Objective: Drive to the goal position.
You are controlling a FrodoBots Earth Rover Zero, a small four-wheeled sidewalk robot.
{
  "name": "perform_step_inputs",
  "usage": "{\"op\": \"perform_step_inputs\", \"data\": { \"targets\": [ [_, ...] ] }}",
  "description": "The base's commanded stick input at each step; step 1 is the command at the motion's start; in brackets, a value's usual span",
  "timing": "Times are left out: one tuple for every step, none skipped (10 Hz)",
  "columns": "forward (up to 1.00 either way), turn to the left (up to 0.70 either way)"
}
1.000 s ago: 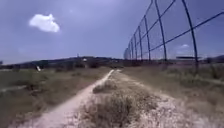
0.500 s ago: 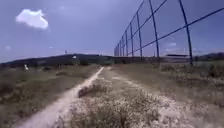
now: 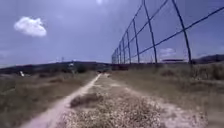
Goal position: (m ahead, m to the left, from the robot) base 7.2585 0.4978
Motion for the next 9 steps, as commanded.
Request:
{"op": "perform_step_inputs", "data": {
  "targets": [
    [0.70, 0.00],
    [0.70, 0.00],
    [0.70, 0.00],
    [0.70, 0.00],
    [0.70, 0.00],
    [0.70, 0.00],
    [0.70, 0.00],
    [0.70, 0.00],
    [0.70, 0.00]
  ]
}}
